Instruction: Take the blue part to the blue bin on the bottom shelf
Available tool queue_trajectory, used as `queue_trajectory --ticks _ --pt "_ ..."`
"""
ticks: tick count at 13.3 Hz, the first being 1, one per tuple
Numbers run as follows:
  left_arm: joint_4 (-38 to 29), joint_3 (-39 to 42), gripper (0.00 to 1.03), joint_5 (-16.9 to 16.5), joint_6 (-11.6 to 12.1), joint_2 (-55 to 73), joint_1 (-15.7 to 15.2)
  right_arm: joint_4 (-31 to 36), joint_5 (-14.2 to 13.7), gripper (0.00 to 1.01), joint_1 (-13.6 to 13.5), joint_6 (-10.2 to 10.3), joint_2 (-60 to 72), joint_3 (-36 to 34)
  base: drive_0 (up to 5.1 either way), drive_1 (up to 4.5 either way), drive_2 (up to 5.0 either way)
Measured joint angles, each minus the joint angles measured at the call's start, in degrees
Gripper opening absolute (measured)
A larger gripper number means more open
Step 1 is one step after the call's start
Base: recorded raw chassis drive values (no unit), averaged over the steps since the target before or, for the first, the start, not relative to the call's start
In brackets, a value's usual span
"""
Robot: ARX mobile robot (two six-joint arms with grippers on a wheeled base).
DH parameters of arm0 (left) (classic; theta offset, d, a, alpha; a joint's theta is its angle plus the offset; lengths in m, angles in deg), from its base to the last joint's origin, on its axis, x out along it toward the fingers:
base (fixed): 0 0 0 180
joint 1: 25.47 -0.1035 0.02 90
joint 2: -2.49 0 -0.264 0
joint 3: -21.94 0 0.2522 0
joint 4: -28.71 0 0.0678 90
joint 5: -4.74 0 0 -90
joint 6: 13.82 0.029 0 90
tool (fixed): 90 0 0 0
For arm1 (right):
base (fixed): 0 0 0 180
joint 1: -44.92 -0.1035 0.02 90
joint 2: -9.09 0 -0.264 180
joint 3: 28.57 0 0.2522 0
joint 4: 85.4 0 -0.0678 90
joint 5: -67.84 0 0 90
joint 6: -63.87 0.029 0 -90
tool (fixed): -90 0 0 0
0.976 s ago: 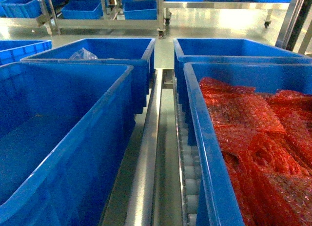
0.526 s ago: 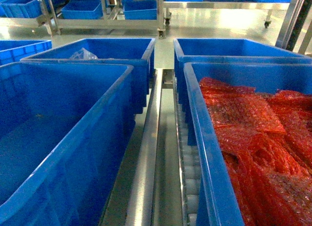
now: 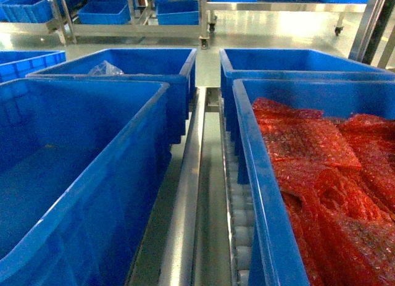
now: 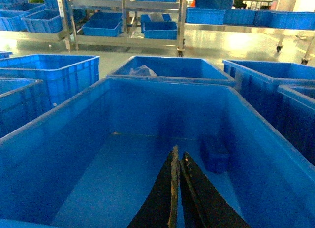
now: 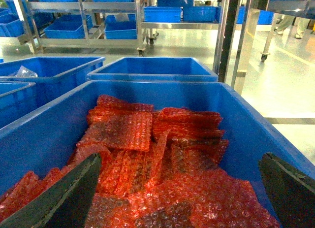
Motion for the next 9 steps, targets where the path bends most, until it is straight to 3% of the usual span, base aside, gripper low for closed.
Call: queue_trajectory --ticks 7,9 --pt "0.02 0.00 0.99 0.00 0.04 0.00 0.00 0.02 0.00 0.98 0.00 0.00 0.00 0.00 0.0 0.00 0.0" --pt "0.02 0.00 0.98 0.00 0.13 0.00 0.00 0.00 0.00 0.98 0.00 0.00 0.00 0.00 0.0 0.00 0.0"
